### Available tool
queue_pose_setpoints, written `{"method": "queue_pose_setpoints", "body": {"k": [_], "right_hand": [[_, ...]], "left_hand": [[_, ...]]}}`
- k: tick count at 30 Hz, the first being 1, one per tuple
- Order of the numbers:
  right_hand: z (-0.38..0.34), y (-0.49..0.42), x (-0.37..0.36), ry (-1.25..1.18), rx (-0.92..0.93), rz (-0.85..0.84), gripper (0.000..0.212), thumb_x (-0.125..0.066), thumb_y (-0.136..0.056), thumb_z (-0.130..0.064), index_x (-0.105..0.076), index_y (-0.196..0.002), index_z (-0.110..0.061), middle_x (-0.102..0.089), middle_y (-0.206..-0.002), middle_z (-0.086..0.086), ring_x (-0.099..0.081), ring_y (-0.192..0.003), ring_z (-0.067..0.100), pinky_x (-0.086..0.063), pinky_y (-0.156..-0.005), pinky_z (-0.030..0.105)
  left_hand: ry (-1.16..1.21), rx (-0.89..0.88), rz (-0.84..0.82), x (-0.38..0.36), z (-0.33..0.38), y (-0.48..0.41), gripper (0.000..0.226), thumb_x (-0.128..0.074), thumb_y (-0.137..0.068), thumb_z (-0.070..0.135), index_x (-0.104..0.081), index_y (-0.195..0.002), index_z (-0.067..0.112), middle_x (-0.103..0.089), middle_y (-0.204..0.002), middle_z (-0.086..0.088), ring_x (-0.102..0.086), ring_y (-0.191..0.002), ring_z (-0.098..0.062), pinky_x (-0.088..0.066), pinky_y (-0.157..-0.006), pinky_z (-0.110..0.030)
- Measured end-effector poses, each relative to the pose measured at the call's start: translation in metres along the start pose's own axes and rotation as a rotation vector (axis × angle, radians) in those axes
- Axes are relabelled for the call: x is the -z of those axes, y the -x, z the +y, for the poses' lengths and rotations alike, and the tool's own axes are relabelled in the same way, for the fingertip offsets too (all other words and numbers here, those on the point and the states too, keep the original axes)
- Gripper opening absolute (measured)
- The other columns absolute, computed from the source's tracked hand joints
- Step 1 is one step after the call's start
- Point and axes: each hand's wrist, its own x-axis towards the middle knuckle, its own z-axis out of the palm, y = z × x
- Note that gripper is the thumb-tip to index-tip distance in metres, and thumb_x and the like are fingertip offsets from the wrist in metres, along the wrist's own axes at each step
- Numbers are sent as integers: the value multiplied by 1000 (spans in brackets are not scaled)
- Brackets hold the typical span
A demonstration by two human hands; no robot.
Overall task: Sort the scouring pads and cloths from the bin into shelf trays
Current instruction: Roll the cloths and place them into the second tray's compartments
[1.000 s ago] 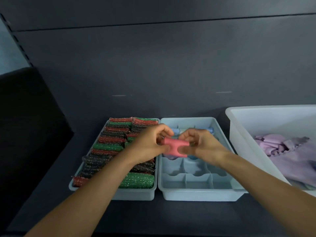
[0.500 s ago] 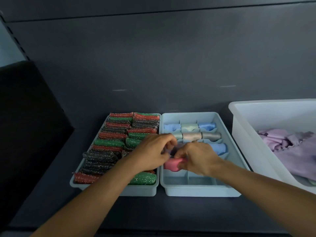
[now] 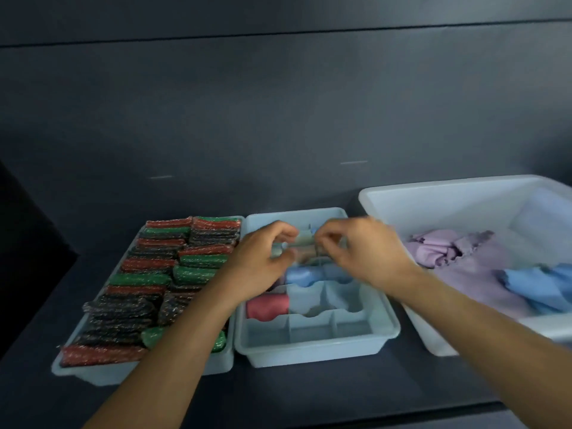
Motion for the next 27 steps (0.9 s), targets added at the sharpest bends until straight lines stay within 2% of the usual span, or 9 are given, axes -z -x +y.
{"method": "queue_pose_setpoints", "body": {"k": [3,6,9,12,15,17,21,24,27], "right_hand": [[70,-9,38,-33,-224,121,10,-59,-87,-32,-68,-84,-33,-70,-86,-10,-62,-87,23,-49,-77,32],[135,-9,54,130,-352,-200,17,-61,-82,-24,-62,-72,-36,-65,-90,-11,-63,-92,22,-47,-79,30],[170,-2,48,102,-300,-546,3,-65,-64,-33,-66,-66,-35,-68,-78,-12,-67,-78,15,-56,-79,37],[173,9,37,293,-218,-707,41,-67,-58,-59,-60,-75,-22,-62,-86,-18,-63,-85,14,-51,-78,34],[161,17,22,550,-99,-665,37,-62,-76,-47,-41,-102,-31,-56,-100,-3,-59,-95,24,-44,-79,31],[160,15,21,570,-91,-636,23,-61,-80,-34,-43,-92,-26,-58,-104,0,-60,-100,27,-46,-81,33],[176,3,52,150,-208,-490,20,-66,-76,-30,-60,-63,-16,-57,-68,-4,-59,-71,22,-46,-64,27],[164,-1,88,-406,-212,-334,14,-67,-65,-21,-64,-66,-8,-59,-63,4,-54,-59,14,-46,-55,27],[143,-4,118,-701,-94,-338,20,-67,-71,-16,-67,-82,2,-62,-73,8,-53,-66,12,-45,-60,26]], "left_hand": [[78,-33,0,-27,31,-13,25,-63,-90,15,-63,-114,20,-66,-116,10,-59,-111,-2,-43,-101,-24],[101,-47,-85,-55,62,-22,28,-62,-91,19,-63,-119,22,-63,-122,13,-58,-112,-4,-41,-98,-18],[78,-92,-165,-76,80,-28,28,-61,-93,23,-62,-120,24,-59,-123,12,-58,-101,-2,-42,-97,-23],[72,-90,-169,-85,87,-31,27,-61,-93,23,-63,-119,25,-57,-121,14,-55,-106,-3,-42,-99,-25],[75,-69,-147,-87,91,-32,26,-60,-93,23,-63,-120,26,-57,-121,15,-52,-115,-2,-42,-99,-22],[84,-60,-134,-85,92,-32,26,-59,-94,24,-63,-119,27,-57,-119,16,-52,-113,0,-43,-95,-20],[112,-64,-100,-81,90,-35,25,-59,-93,25,-64,-116,29,-59,-118,19,-50,-113,7,-34,-92,-11],[212,-64,-66,-76,95,-41,30,-62,-92,22,-61,-121,28,-60,-122,20,-50,-116,10,-37,-98,-14],[370,-100,-91,-68,113,-52,40,-68,-90,17,-57,-128,23,-61,-127,14,-53,-116,8,-39,-98,-14]]}}
